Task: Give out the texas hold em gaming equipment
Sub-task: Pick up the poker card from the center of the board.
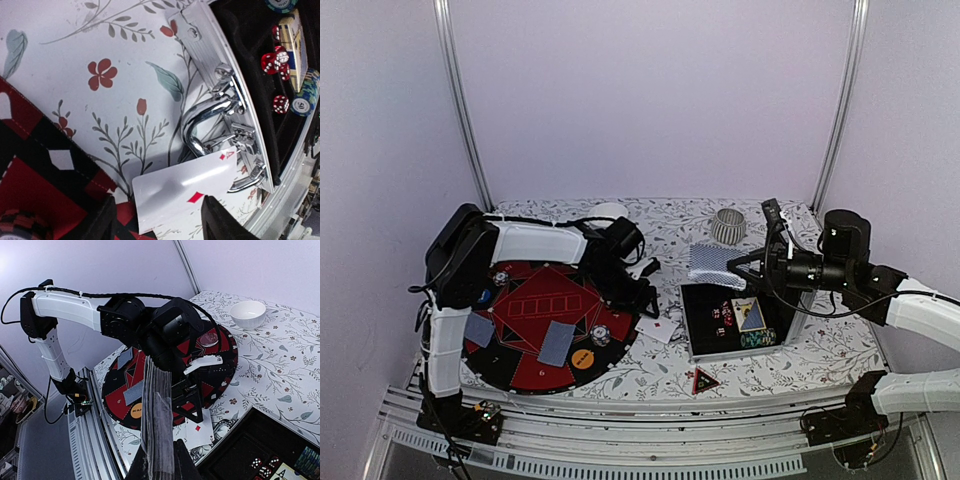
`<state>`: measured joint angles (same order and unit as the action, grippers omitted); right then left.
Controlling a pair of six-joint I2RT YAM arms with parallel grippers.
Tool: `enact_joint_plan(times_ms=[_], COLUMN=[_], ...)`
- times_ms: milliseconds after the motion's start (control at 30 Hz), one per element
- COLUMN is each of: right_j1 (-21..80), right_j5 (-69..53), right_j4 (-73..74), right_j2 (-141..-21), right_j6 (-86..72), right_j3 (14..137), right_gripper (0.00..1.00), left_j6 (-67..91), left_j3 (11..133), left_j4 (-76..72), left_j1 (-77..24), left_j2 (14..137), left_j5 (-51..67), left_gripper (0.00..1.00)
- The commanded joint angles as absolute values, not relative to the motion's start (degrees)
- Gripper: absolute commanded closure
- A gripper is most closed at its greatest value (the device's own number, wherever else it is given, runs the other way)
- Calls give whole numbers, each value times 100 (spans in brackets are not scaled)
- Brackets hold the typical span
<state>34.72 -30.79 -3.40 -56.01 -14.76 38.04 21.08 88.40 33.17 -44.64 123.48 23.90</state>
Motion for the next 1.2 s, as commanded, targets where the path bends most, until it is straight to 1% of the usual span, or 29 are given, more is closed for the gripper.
enact_joint_plan(times_ms=[0, 167, 267, 400, 500, 533, 767, 1033, 1167], right_j1=[3441, 3436, 3439, 3439, 3436, 3432, 3430, 3428, 3429], right_j5=[-3197, -3188, -3172, -3151, -3098, -3080, -3006, -2997, -2997], right_j4=[-413, -415, -421, -414, -388, -375, -333, -321, -316], right_j2=[-5563, -5503, -5511, -5482, -5438, -5428, -5452, -5597, -5626], right_j6=[-1389, -1371, -1367, -1364, -1337, -1322, -1225, -1238, -1256], right_j3=[3802, 3780, 3772, 3752, 3739, 3742, 3815, 3905, 3939], right_gripper=[98, 98, 98, 98, 98, 98, 98, 98, 98], left_j6=[2016, 1960, 1951, 1964, 1958, 1974, 2128, 2313, 2369], left_j3=[8702, 8486, 8490, 8516, 8521, 8517, 8300, 7747, 7561], left_j4=[3439, 3292, 3251, 3146, 3111, 3084, 2768, 2454, 2362], left_j1=[-4573, -4622, -4625, -4659, -4697, -4717, -4849, -4868, -4861], left_j2=[12406, 12338, 12389, 12449, 12463, 12451, 12037, 10971, 10639], left_j5=[2650, 2832, 2871, 2889, 2814, 2825, 2893, 2547, 2533], left_gripper=[43, 49, 56, 73, 94, 100, 100, 100, 100])
